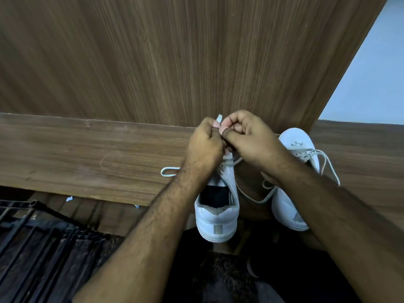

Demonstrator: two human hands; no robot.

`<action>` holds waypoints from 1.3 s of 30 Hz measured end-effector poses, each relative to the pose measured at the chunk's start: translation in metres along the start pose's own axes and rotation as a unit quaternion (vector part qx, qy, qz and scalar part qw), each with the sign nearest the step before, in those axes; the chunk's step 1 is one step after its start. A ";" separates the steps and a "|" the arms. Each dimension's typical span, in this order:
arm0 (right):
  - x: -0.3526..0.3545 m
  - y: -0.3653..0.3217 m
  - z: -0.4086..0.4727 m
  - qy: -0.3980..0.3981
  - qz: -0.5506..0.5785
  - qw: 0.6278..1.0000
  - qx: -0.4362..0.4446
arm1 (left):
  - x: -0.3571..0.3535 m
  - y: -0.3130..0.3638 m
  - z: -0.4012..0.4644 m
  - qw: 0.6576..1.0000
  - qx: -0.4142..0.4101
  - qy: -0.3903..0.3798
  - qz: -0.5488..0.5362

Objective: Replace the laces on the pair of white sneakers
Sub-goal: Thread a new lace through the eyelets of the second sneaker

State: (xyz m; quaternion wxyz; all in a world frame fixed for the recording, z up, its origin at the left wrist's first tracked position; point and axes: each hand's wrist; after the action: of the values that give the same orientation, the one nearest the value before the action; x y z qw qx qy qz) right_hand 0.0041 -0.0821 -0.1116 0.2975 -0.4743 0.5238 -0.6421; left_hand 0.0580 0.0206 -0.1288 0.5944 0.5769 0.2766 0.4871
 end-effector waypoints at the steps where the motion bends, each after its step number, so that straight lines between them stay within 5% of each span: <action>1: 0.002 0.001 0.001 0.007 -0.007 1.000 -0.008 | 0.002 -0.002 0.003 0.999 -0.021 0.022 0.042; 5: 0.025 0.012 0.004 0.052 -0.062 0.996 -0.039 | 0.031 -0.014 0.011 0.963 -0.030 0.075 0.257; 10: 0.034 0.022 0.008 0.088 -0.201 0.975 -0.019 | 0.061 -0.025 0.016 0.919 0.040 0.146 0.365; 12: 0.025 0.018 0.005 0.065 -0.170 0.983 -0.018 | 0.052 -0.020 0.013 0.934 0.018 0.120 0.335; 14: 0.013 0.011 0.001 0.012 -0.081 0.996 -0.024 | 0.030 -0.012 0.006 0.982 -0.001 0.062 0.179; 17: 0.001 0.002 -0.003 -0.028 0.047 0.998 -0.031 | 0.003 -0.006 0.000 1.000 0.009 0.003 0.028; 23: 0.009 0.002 -0.006 -0.010 -0.007 0.998 -0.068 | 0.018 -0.008 0.006 0.983 -0.043 0.091 0.156; 27: 0.022 0.012 0.000 0.079 -0.180 0.980 -0.035 | 0.033 -0.020 0.013 0.982 -0.038 0.143 0.116; 32: 0.023 0.013 -0.002 -0.025 -0.166 0.985 -0.046 | 0.028 -0.013 0.008 0.983 -0.050 0.118 0.129; 39: 0.050 0.024 0.004 0.167 -0.195 0.965 -0.048 | 0.059 -0.023 0.013 0.925 0.056 0.170 0.335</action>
State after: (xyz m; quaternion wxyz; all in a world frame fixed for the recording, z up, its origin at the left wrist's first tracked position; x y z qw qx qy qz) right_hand -0.0136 -0.1343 -0.1196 0.0518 -0.4667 0.4939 -0.7318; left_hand 0.0973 0.0717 -0.1343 0.3070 0.5768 0.1916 0.7323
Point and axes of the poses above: each hand's wrist, its own z-axis towards the middle knuckle, its own x-axis out of the back of the hand, y = z × x, and after that the axes turned 6 degrees about -x, right-handed
